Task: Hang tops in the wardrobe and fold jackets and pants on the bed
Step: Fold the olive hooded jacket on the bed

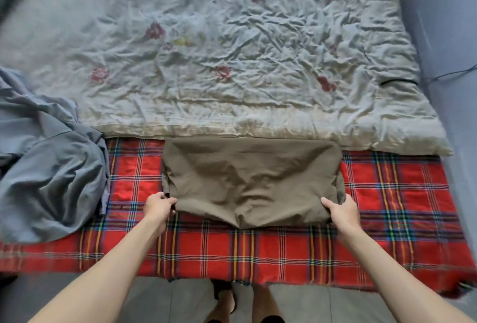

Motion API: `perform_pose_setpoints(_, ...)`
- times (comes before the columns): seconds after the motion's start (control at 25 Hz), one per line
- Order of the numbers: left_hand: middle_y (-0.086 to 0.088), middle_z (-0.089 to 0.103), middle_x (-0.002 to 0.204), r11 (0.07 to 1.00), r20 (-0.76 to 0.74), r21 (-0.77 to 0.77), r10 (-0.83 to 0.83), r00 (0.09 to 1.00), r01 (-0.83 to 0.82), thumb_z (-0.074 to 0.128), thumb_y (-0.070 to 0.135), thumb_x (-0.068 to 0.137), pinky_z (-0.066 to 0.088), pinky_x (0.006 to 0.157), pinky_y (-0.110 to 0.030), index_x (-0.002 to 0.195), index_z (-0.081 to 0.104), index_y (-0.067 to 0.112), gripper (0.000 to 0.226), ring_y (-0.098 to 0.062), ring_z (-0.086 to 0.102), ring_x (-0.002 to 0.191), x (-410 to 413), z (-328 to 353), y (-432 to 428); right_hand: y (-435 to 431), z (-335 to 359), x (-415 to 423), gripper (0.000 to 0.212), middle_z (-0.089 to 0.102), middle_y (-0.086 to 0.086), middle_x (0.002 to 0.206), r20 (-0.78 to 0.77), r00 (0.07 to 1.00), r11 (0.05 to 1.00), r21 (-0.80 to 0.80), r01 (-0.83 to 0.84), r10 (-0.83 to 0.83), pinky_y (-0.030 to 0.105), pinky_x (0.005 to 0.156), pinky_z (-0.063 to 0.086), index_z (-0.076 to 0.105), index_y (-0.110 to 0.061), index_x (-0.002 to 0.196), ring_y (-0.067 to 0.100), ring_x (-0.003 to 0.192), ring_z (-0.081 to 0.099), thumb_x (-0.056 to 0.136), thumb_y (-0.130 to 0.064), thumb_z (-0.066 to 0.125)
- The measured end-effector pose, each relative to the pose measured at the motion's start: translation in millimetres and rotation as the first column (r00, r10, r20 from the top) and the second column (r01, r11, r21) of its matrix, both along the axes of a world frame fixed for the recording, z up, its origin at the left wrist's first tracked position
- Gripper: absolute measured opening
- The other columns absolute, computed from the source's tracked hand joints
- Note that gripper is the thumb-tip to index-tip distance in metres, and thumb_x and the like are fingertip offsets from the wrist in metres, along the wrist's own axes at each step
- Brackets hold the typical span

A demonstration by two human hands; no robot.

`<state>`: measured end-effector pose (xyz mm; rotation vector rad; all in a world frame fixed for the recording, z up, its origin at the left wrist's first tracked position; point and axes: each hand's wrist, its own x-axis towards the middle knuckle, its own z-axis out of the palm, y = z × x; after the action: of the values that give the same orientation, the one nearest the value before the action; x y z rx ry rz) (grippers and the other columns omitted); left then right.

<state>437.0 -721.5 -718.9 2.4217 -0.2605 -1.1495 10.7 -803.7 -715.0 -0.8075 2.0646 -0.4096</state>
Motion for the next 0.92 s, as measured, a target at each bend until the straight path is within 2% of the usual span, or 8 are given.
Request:
perform_pose_setpoints(0.08, -0.016, 0.056, 0.081, 0.986, -0.147, -0.106, 0.110, 0.983, -0.126, 0.065, -0.014, 0.083, 0.042, 0.034, -0.018, 0.086, 0.053, 0.002, 0.020, -0.022, 0.050, 0.057, -3.1, 47.3, -28.0, -25.9, 65.0, 21.3, 0.030, 0.068, 0.003, 0.106, 0.053, 0.995, 0.992, -0.090, -0.083, 0.088, 0.043, 0.093, 0.051, 0.060, -0.017, 0.107, 0.028, 0.102, 0.065, 0.081, -0.016, 0.076)
perform_pose_setpoints(0.2, -0.011, 0.052, 0.071, 0.969, -0.205, -0.220, 0.066, 0.977, -0.111, 0.065, -0.017, 0.082, 0.040, 0.033, -0.016, 0.093, 0.054, -0.001, 0.022, -0.020, 0.048, 0.059, 3.2, 148.7, -61.6, -68.0, 169.1, 58.7, 0.025, 0.064, 0.003, 0.105, 0.143, 0.964, 0.963, -0.182, -0.199, 0.226, 0.032, 0.081, 0.046, 0.059, -0.014, 0.108, 0.025, 0.100, 0.061, 0.088, -0.002, 0.067)
perform_pose_setpoints(0.28, -0.012, 0.054, 0.070, 0.962, -0.149, -0.270, -0.066, 0.987, 0.023, 0.069, -0.015, 0.080, 0.044, 0.040, -0.023, 0.086, 0.060, -0.004, 0.016, -0.020, 0.050, 0.058, 13.1, 216.7, -69.9, -88.8, 230.1, 80.3, 0.017, 0.064, 0.007, 0.100, 0.111, 0.924, 0.916, -0.223, -0.334, 0.365, 0.029, 0.071, 0.044, 0.060, -0.013, 0.098, 0.027, 0.098, 0.061, 0.087, -0.001, 0.067)
perform_pose_setpoints(0.36, -0.010, 0.056, 0.063, 0.937, -0.063, -0.328, -0.147, 0.987, 0.118, 0.072, -0.012, 0.077, 0.042, 0.038, -0.020, 0.068, 0.060, 0.001, 0.021, -0.020, 0.051, 0.055, 26.3, 282.3, -63.7, -96.8, 288.2, 107.5, 0.013, 0.063, 0.008, 0.095, 0.079, 0.872, 0.853, -0.266, -0.448, 0.483, 0.029, 0.067, 0.044, 0.062, -0.009, 0.097, 0.027, 0.094, 0.060, 0.087, -0.002, 0.067)
perform_pose_setpoints(0.52, -0.001, 0.056, 0.043, 0.877, -0.025, -0.475, -0.094, 0.995, 0.071, 0.066, -0.019, 0.076, 0.045, 0.040, -0.020, 0.059, 0.057, 0.003, 0.029, -0.015, 0.055, 0.041, 51.3, 384.3, -25.9, -89.4, 382.1, 181.8, 0.022, 0.065, 0.010, 0.103, 0.018, 0.712, 0.665, -0.371, -0.648, 0.702, 0.036, 0.081, 0.047, 0.062, -0.006, 0.107, 0.026, 0.098, 0.061, 0.087, -0.009, 0.069)
perform_pose_setpoints(0.64, -0.007, 0.056, 0.052, 0.838, -0.016, -0.546, 0.021, 1.000, -0.026, 0.062, -0.019, 0.079, 0.044, 0.038, -0.017, 0.065, 0.058, 0.001, 0.025, -0.007, 0.053, 0.035, 66.0, 445.1, 19.4, -78.1, 431.7, 242.7, 0.030, 0.064, 0.012, 0.113, -0.073, 0.551, 0.459, -0.468, -0.755, 0.832, 0.038, 0.089, 0.046, 0.060, -0.009, 0.115, 0.029, 0.108, 0.059, 0.087, -0.015, 0.069)
perform_pose_setpoints(0.8, -0.006, 0.058, 0.056, 0.777, 0.076, -0.600, 0.293, 0.953, -0.191, 0.066, -0.010, 0.078, 0.045, 0.043, -0.018, 0.069, 0.061, 0.004, 0.018, -0.013, 0.057, 0.045, 71.8, 514.3, 110.4, -36.8, 496.4, 325.2, 0.048, 0.058, 0.014, 0.128, -0.125, 0.256, 0.151, -0.543, -0.826, 0.959, 0.040, 0.100, 0.042, 0.050, -0.010, 0.137, 0.032, 0.122, 0.052, 0.092, -0.016, 0.065)
perform_pose_setpoints(0.92, -0.009, 0.062, 0.067, 0.663, 0.090, -0.657, 0.542, 0.836, -0.359, 0.072, 0.005, 0.063, 0.052, 0.059, -0.025, 0.070, 0.066, 0.007, 0.009, -0.017, 0.061, 0.060, 61.0, 555.1, 191.9, 12.3, 529.4, 376.2, 0.031, 0.063, 0.010, 0.110, -0.130, -0.021, -0.094, -0.588, -0.804, 0.991, 0.042, 0.087, 0.045, 0.057, -0.003, 0.117, 0.032, 0.106, 0.058, 0.089, -0.014, 0.066)
